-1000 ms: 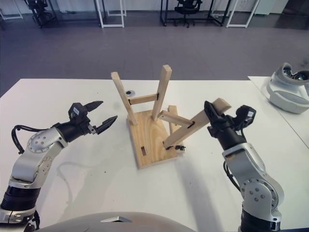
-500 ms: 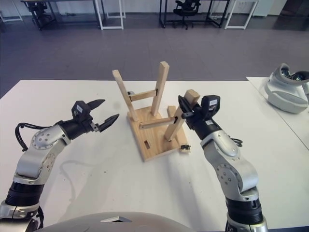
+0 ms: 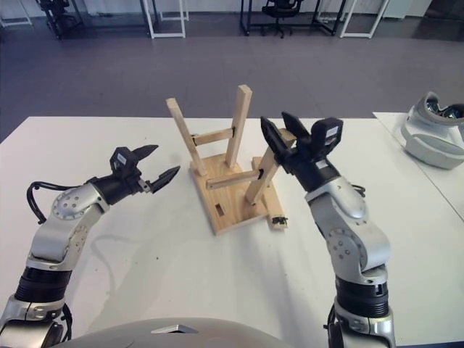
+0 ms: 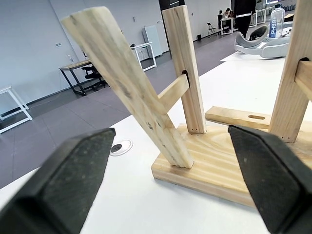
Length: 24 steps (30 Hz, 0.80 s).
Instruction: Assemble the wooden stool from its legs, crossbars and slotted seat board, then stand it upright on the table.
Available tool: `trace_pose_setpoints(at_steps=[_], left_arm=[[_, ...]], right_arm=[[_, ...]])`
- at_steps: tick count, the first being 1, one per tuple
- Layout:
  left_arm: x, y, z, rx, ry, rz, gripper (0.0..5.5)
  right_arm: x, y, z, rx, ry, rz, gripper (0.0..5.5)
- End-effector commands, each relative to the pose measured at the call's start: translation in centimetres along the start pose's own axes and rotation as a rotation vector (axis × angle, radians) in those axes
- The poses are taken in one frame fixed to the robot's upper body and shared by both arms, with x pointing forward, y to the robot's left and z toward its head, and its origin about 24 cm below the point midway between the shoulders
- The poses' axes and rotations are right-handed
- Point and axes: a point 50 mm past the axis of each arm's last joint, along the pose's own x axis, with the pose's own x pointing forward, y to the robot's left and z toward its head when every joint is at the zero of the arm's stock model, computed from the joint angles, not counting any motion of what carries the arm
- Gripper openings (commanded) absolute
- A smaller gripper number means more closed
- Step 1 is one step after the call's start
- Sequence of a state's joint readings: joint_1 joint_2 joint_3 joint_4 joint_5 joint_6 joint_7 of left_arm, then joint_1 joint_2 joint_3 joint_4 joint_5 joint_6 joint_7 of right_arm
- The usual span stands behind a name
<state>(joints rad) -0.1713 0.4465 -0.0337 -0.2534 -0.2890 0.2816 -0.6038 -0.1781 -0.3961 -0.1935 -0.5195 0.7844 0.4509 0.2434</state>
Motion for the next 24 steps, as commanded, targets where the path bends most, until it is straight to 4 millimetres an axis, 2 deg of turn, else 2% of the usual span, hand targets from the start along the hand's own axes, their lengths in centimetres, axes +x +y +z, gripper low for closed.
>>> trace_pose_setpoints(at_steps=[1, 3, 4, 5, 6, 8, 11, 13, 16, 20, 23, 24], left_arm=[[-0.1, 0.4, 0.2, 0.024, -0.002, 0.025, 4.27], [-0.1, 0.4, 0.2, 0.024, -0.001, 0.029, 4.27], [0.0, 0.4, 0.2, 0.024, -0.002, 0.029, 4.27], [0.0, 0.4, 0.2, 0.024, -0.003, 0.030, 4.27], [0.0, 0.4, 0.1, 0.024, -0.003, 0.031, 4.27], [0.1, 0.4, 0.1, 0.025, -0.005, 0.036, 4.27], [0.2, 0.6, 0.1, 0.028, -0.002, 0.043, 4.27], [0.2, 0.7, 0.0, 0.029, 0.002, 0.047, 4.27], [0.3, 0.7, -0.1, 0.028, 0.009, 0.047, 4.27], [0.4, 0.6, -0.3, 0.028, 0.014, 0.044, 4.27], [0.4, 0.5, -0.4, 0.028, 0.019, 0.044, 4.27], [0.4, 0.5, -0.5, 0.028, 0.021, 0.045, 4.27]], right_arm=[[1.1, -0.9, 6.0, -0.017, -0.217, 0.051, 3.57], [1.4, -3.2, 6.9, 0.018, -0.249, -0.057, 3.79], [1.5, -4.6, 6.1, 0.034, -0.200, -0.138, 4.06], [1.5, -6.0, 4.2, 0.020, -0.078, -0.219, 4.21], [1.2, -7.1, 1.3, 0.008, 0.074, -0.296, 4.21], [-0.1, -8.5, -3.8, -0.011, 0.324, -0.396, 4.21], [-1.9, -7.3, -9.9, -0.009, 0.595, -0.337, 4.21], [-2.9, -6.4, -12.3, -0.030, 0.716, -0.310, 4.21], [-3.9, -5.4, -13.7, -0.057, 0.786, -0.289, 4.21], [-4.7, -5.3, -14.5, -0.156, 0.890, -0.294, 4.21], [-5.3, -4.7, -14.7, -0.159, 0.938, -0.275, 4.21], [-5.5, -4.7, -14.7, -0.160, 0.946, -0.280, 4.02]])
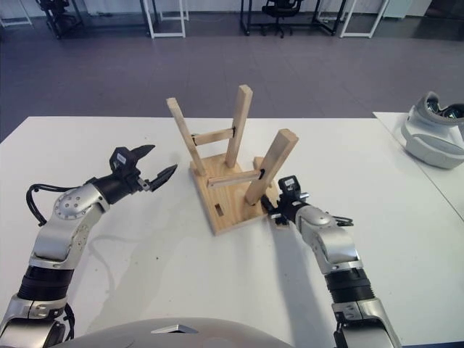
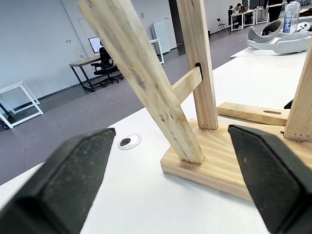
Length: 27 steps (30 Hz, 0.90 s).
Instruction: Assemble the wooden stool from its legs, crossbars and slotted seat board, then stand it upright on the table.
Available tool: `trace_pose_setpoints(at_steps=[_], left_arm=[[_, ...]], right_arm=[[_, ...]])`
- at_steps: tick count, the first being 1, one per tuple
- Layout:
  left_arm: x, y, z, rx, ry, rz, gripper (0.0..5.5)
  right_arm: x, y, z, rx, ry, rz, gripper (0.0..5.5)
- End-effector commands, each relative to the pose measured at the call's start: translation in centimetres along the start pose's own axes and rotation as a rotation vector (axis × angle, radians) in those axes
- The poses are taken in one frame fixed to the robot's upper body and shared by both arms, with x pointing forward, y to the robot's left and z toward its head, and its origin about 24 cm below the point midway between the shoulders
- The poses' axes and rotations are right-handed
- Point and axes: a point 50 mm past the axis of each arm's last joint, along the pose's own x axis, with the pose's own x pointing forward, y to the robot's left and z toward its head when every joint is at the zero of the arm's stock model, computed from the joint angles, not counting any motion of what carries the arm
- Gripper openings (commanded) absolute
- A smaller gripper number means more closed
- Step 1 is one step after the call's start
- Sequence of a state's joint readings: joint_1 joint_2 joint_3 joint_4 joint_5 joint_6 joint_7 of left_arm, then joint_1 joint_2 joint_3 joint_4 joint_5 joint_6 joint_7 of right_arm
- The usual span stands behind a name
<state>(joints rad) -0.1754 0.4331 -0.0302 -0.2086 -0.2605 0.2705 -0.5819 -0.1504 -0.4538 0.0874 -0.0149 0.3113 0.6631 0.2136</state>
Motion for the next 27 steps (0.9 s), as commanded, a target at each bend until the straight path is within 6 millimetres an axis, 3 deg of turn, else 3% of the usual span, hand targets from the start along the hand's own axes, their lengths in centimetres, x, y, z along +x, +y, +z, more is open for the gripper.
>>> trace_pose_setpoints(at_steps=[1, 9, 12, 14, 17, 18, 19, 21, 24, 27], left_arm=[[0.3, 0.1, 0.3, 0.033, -0.006, 0.003, 4.27], [0.3, 0.3, 0.5, 0.045, -0.010, 0.007, 4.27], [0.4, 0.5, 1.0, 0.051, -0.028, 0.009, 4.27], [0.7, 0.8, 2.4, 0.030, -0.098, 0.008, 4.27], [1.4, 1.5, 8.1, -0.209, -0.416, -0.013, 4.27], [1.6, 1.9, 10.2, -0.320, -0.539, -0.043, 4.27], [1.8, 2.3, 12.1, -0.424, -0.645, -0.088, 4.27], [2.8, 2.9, 15.1, -0.575, -0.782, -0.173, 4.27], [4.2, 2.9, 17.7, -0.680, -0.853, -0.253, 4.27], [4.5, 1.8, 19.2, -0.684, -0.873, -0.332, 4.27]], right_arm=[[-0.7, 0.0, -1.2, -0.002, 0.073, -0.005, 3.85], [-1.1, -1.6, -0.6, 0.023, 0.095, 0.006, 2.42], [-1.1, -3.0, 0.3, -0.034, 0.061, -0.020, 2.12], [-1.4, -4.6, 3.5, -0.034, -0.121, -0.075, 2.12], [-4.2, -8.4, 10.5, -0.205, -0.471, -0.274, 2.11], [-5.4, -8.6, 13.4, -0.305, -0.595, -0.288, 2.11], [-6.6, -7.5, 16.3, -0.426, -0.732, -0.247, 2.11], [-8.0, -2.7, 20.4, -0.663, -0.956, -0.067, 2.11], [-9.2, 3.1, 22.0, -0.804, -1.147, 0.151, 2.11], [-9.7, 6.0, 22.2, -0.861, -1.214, 0.263, 2.11]])
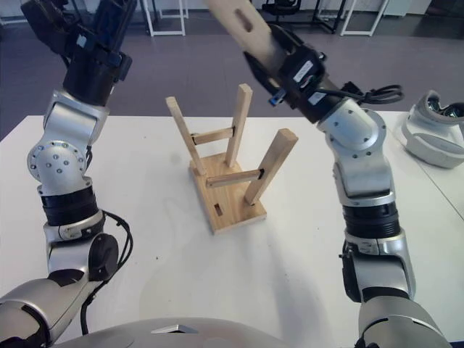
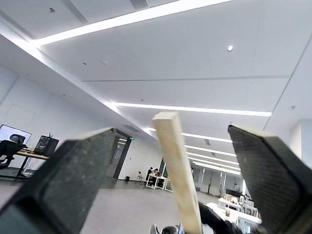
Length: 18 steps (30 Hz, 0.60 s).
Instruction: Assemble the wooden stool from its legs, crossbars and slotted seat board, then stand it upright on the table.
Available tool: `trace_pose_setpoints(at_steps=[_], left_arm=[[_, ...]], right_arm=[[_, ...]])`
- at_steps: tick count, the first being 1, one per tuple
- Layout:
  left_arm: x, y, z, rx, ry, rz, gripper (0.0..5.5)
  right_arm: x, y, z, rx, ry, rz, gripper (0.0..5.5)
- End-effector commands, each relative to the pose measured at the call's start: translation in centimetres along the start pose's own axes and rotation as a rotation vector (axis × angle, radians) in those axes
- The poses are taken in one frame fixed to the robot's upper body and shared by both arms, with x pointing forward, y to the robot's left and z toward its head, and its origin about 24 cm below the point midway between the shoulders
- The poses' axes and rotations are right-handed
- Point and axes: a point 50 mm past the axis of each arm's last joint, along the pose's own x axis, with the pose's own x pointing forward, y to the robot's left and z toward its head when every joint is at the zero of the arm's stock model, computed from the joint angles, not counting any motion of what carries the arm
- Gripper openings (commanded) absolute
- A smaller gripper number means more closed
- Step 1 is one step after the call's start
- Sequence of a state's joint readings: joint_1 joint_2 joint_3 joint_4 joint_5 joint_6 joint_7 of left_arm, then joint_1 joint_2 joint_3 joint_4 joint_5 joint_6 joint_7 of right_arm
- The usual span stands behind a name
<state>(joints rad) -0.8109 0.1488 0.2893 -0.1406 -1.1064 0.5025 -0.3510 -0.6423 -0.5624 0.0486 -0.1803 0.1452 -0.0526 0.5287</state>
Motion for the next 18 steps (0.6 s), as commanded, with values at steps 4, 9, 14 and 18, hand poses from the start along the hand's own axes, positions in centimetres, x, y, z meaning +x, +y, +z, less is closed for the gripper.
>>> trace_pose_setpoints(at_steps=[4, 9, 14, 18], left_arm=[[1.57, -2.05, -0.59, -0.036, 0.032, -0.102, 3.63], [1.30, -1.99, -0.65, -0.037, 0.033, -0.094, 2.70], [1.12, -2.18, -0.87, -0.038, 0.036, -0.087, 1.81], [1.01, -1.99, -1.01, -0.024, 0.043, -0.068, 1.17]], right_arm=[[1.48, 2.14, 2.31, -0.041, -0.127, 0.120, 2.11], [1.41, 2.39, 2.03, -0.049, -0.119, 0.127, 2.11], [1.44, 2.21, 1.70, -0.059, -0.094, 0.111, 2.11], [1.46, 2.21, 1.78, -0.057, -0.096, 0.105, 2.11]])
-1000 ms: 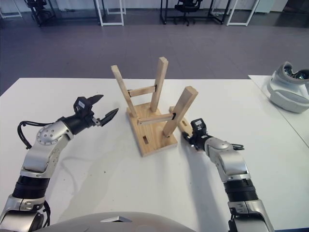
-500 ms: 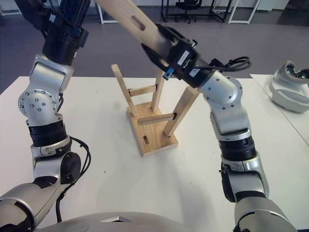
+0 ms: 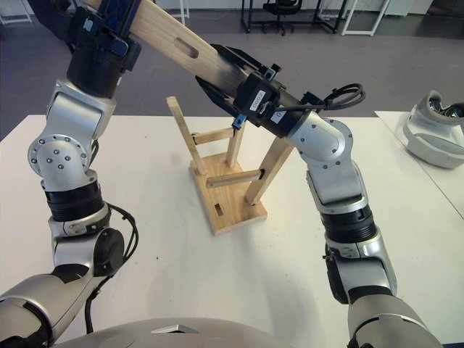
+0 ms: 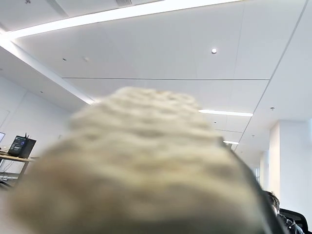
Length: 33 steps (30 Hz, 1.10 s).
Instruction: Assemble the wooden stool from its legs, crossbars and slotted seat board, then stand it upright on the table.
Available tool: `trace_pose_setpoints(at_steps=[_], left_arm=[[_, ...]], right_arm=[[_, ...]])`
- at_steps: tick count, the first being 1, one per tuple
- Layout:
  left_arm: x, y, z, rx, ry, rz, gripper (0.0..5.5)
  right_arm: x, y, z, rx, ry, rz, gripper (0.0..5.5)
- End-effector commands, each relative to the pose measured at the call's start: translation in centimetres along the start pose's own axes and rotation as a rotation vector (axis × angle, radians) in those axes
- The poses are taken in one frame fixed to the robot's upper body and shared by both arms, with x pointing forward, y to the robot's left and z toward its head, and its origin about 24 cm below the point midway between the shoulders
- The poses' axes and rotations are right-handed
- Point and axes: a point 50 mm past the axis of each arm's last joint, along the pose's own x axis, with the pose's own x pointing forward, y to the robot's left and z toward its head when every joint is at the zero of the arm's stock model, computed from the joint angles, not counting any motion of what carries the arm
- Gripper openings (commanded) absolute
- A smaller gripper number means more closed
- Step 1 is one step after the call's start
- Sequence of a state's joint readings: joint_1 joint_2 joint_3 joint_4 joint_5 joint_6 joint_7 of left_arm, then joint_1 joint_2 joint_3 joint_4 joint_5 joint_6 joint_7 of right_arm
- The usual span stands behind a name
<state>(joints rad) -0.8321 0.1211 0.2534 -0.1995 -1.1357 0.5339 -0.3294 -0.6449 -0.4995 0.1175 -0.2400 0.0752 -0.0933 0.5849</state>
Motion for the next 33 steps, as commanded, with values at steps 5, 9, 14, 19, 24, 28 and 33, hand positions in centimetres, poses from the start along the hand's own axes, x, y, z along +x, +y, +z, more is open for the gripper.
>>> trace_pose_setpoints(at_steps=[5, 9, 14, 19, 24, 28, 33], left_arm=[[-0.4, 0.6, -0.5, 0.033, 0.033, 0.057, 1.01], [-0.4, 0.9, -0.2, 0.048, 0.015, 0.079, 1.01], [-2.1, 1.7, 3.0, 0.165, 0.001, 0.157, 1.01], [-5.9, 1.6, 4.9, 0.213, 0.102, 0.245, 1.01], [-9.8, 1.5, 2.0, 0.208, 0.296, 0.359, 1.01], [-12.2, 1.7, -0.3, 0.211, 0.345, 0.484, 1.01], [-14.9, 2.2, -2.4, 0.126, 0.321, 0.707, 1.01]], right_arm=[[0.2, -0.6, 0.2, 0.002, -0.002, -0.030, 2.11], [0.2, 0.2, 0.3, 0.022, -0.005, 0.001, 2.87], [-0.3, -0.9, 0.3, 0.009, 0.016, -0.043, 3.57], [-3.4, -5.6, -1.2, 0.022, 0.184, -0.253, 3.57], [-10.2, -3.9, -9.7, 0.284, 0.678, -0.274, 3.57], [-14.3, 4.8, -14.5, 0.518, 0.879, -0.150, 3.57], [-16.5, 12.8, -16.2, 0.617, 1.001, 0.029, 3.57]])
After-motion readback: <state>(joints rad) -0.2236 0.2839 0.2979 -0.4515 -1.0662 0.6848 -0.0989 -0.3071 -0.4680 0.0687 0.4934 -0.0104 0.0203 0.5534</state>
